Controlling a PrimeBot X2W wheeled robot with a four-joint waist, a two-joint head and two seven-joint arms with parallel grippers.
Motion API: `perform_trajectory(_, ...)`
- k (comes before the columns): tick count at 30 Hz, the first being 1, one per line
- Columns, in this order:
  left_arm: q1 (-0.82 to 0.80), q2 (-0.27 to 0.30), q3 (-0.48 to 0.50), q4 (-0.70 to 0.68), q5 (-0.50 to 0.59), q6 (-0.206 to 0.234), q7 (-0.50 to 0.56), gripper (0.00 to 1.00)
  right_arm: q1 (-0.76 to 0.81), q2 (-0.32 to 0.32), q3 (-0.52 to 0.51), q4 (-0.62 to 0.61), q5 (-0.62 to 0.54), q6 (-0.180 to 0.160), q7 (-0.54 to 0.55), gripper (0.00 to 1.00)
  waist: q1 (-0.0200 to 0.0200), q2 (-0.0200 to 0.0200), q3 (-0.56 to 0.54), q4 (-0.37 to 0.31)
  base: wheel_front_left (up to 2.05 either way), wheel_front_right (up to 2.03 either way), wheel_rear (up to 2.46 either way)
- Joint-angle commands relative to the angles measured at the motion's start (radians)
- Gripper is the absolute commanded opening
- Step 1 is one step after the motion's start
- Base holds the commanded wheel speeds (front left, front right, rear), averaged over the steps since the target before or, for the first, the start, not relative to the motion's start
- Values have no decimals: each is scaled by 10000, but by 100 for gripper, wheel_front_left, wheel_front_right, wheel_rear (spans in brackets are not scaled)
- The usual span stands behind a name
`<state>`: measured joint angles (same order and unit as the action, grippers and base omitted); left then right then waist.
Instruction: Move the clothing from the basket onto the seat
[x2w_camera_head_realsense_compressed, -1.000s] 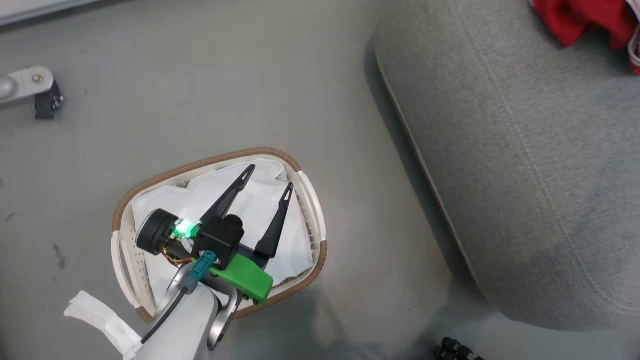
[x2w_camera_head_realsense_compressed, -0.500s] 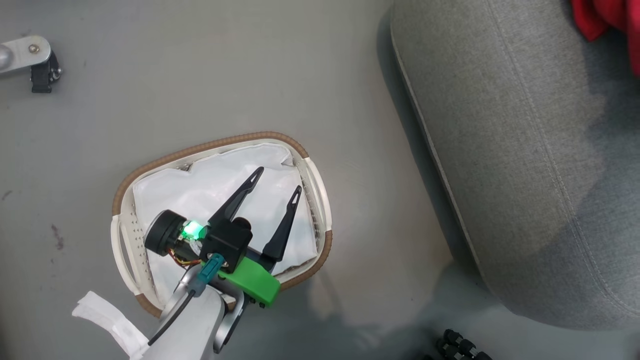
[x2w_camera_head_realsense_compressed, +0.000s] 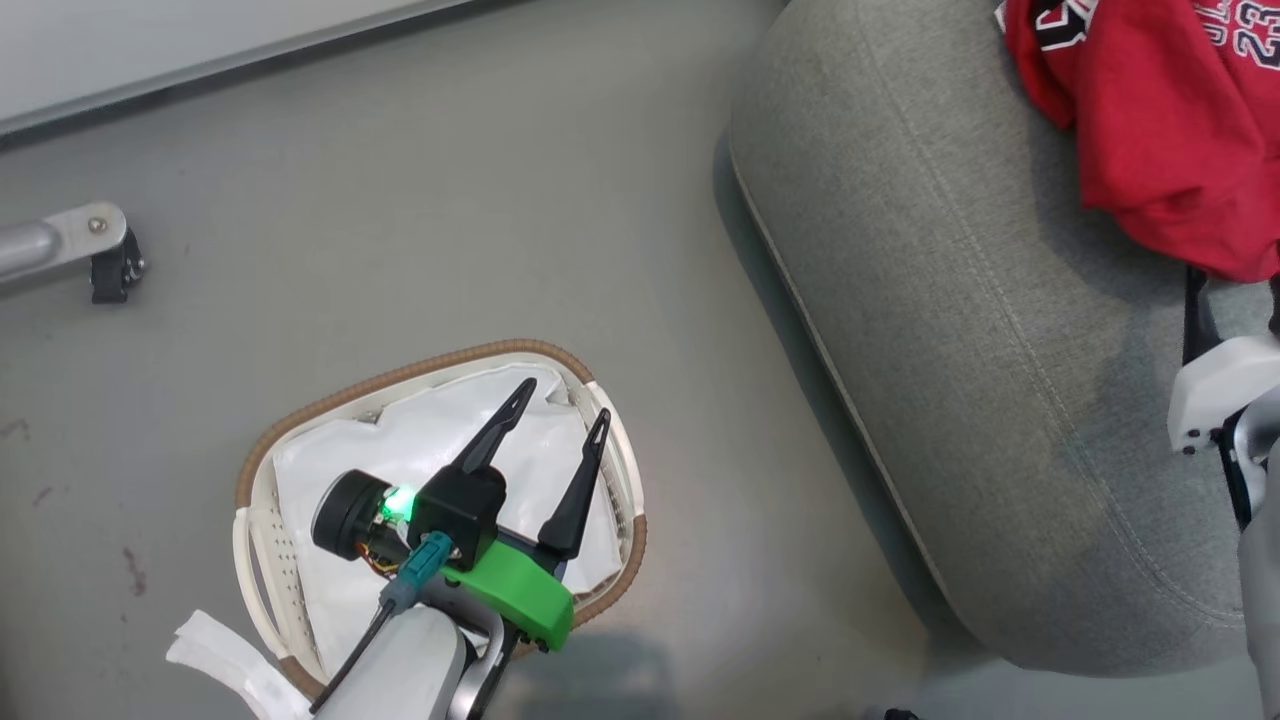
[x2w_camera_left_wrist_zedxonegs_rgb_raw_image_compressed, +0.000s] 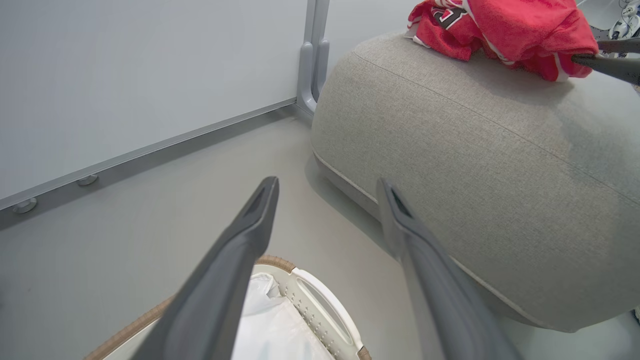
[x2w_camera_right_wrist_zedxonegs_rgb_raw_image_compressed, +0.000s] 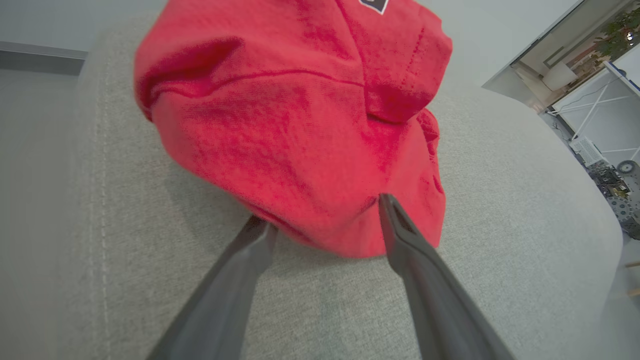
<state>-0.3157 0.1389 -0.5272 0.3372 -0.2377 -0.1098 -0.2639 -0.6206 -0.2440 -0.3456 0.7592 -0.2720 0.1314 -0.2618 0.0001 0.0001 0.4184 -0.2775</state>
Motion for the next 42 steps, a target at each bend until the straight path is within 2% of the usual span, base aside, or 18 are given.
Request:
perform_trajectory(1, 216, -42, 47, 69, -86, -25, -6, 100, 352, -22, 166, -124, 163, -14, -47, 100, -1, -1, -758, -336, 0, 0, 0)
perform_trajectory(10, 741, -516, 226, -6, -523, -122, -5, 100, 1214, -437, 1253, -688, 928, -14, -48, 100, -1, -1, -2090, -116, 0, 0, 0)
perform_trajectory(18, 1064, -770, 695, 153, -898, -68, -5, 100, 1204, -599, 1851, -1013, 1513, -14, -48, 100, -1, -1, -3204, 751, 0, 0, 0)
perform_trajectory(23, 1374, -820, 1337, 220, -971, 165, -6, 100, 1330, -258, 2048, -1258, 1879, -14, -50, 100, -1, -1, -3745, 1443, 0, 0, 0)
perform_trajectory(31, 2047, -759, 2781, 151, -851, 445, -6, 100, 1651, 776, 2461, -1816, 2509, -14, -48, 100, -1, -1, -4104, 2277, 0, 0, 0)
perform_trajectory(38, 2647, -709, 3916, 7, -662, 481, -5, 100, 2568, 1655, 2671, -2538, 2725, -14, -49, 100, -1, -1, -4223, 2790, 0, 0, 0)
perform_trajectory(42, 2994, -760, 4274, -142, -591, 372, -5, 100, 3285, 1855, 3040, -2957, 2951, -14, -49, 100, -1, -1, -4290, 2916, 0, 0, 0)
